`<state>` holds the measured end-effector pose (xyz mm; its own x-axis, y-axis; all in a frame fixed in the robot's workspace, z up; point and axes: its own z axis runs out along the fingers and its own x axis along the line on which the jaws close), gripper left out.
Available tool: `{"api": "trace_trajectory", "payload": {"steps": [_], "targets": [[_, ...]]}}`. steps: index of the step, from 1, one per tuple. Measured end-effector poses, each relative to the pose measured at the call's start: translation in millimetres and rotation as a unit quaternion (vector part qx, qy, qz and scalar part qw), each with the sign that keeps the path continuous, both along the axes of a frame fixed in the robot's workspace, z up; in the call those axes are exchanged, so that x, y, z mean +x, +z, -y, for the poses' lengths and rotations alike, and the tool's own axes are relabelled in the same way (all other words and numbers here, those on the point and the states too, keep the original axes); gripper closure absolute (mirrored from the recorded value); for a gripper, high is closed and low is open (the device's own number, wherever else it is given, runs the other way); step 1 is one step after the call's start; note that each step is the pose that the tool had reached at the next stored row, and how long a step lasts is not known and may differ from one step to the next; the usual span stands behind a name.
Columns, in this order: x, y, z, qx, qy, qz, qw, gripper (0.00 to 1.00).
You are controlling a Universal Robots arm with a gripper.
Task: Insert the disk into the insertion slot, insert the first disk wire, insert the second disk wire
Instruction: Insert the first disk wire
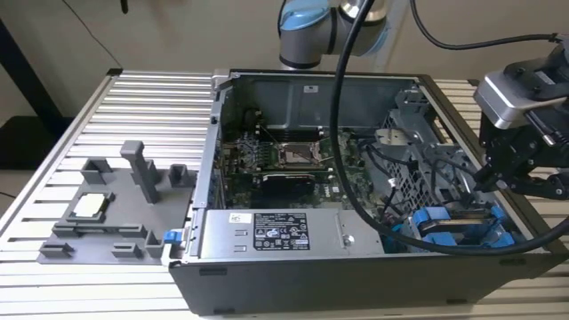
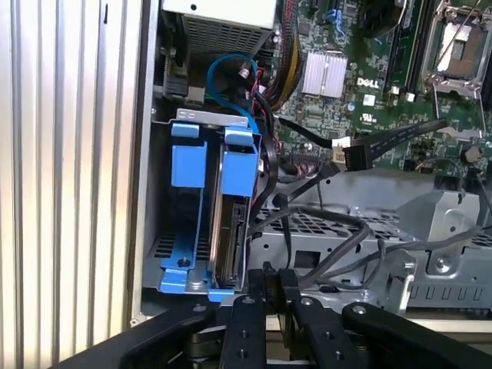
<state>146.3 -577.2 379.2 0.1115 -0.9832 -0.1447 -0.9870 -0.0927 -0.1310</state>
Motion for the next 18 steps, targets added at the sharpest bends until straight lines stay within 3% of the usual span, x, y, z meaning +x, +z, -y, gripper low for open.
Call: {"api": "trace_trajectory", "payload": {"steps": [8, 9, 12, 13, 15, 18], "targets": [[0.6, -0.3, 1.4, -0.0096, -0.011, -0.0006, 0.9999, 0.81], [1.2, -0.2, 1.5, -0.0111, -0.012, -0.0033, 0.9999, 0.81], [4.1, -0.6, 1.6, -0.014, -0.012, -0.0173, 0.9997, 0.81], [4.9, -1.1, 1.6, -0.0141, -0.012, -0.0204, 0.9996, 0.81], [6.1, -2.9, 1.6, -0.0141, -0.013, -0.0229, 0.9996, 0.81], [7.4, -5.5, 1.9, -0.0141, -0.017, -0.0233, 0.9995, 0.81]]}}
